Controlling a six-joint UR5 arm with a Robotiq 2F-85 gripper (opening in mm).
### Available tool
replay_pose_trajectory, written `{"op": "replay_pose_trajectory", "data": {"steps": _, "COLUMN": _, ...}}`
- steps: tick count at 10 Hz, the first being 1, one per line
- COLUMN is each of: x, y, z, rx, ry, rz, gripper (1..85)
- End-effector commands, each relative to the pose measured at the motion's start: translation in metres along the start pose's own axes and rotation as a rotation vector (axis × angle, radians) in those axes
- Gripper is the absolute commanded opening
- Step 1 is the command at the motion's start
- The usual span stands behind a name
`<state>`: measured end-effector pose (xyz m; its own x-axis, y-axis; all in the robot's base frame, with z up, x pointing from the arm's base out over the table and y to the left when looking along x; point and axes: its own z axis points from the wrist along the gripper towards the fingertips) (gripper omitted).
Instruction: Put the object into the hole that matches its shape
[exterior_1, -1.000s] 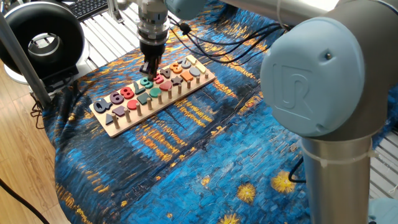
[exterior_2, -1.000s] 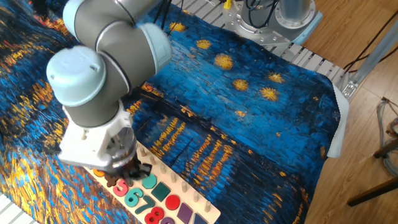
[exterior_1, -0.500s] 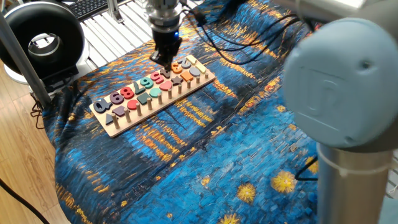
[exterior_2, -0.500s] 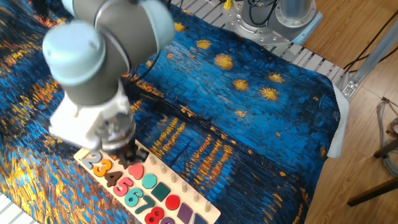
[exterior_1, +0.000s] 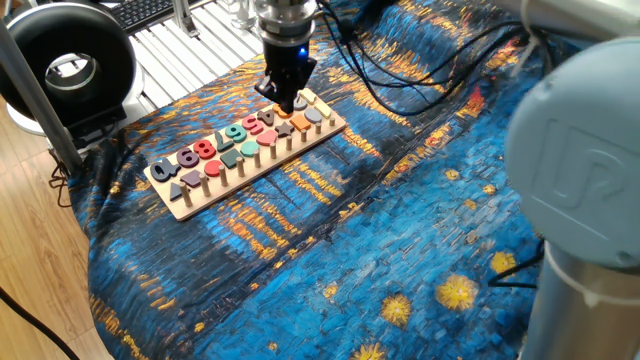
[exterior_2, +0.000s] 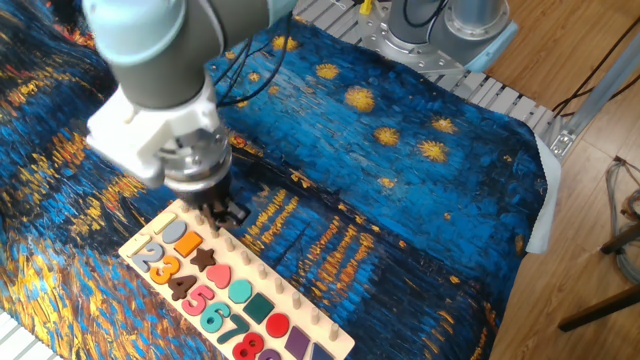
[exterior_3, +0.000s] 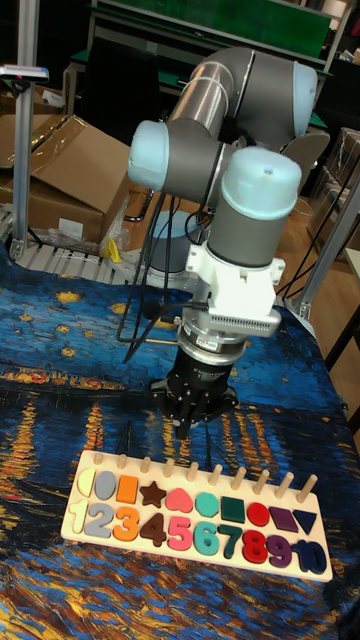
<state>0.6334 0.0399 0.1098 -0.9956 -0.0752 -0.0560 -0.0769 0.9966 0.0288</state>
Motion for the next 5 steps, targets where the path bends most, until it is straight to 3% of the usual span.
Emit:
{"op": "replay_pose_trajectory", "data": {"steps": 1, "x": -0.003, "y": 0.004, "z": -0.007, "rx": -0.024, "ry": -0.042, "rz": -0.004, "gripper": 1.0}}
{"op": "replay_pose_trajectory", "data": {"steps": 3, "x": -0.013, "y": 0.005, "z": -0.007, "rx": -0.024, "ry": -0.083, "rz": -0.051, "gripper": 1.0}}
{"op": "replay_pose_trajectory", "data": {"steps": 4, "x": -0.005, "y": 0.001, "z": -0.011, "rx": -0.034, "ry": -0.096, "rz": -0.059, "gripper": 1.0}}
{"op": "replay_pose_trajectory", "data": {"steps": 5, "x": 0.025, "y": 0.000, "z": -0.029, "rx": -0.056, "ry": -0.067, "rz": -0.013, "gripper": 1.0}}
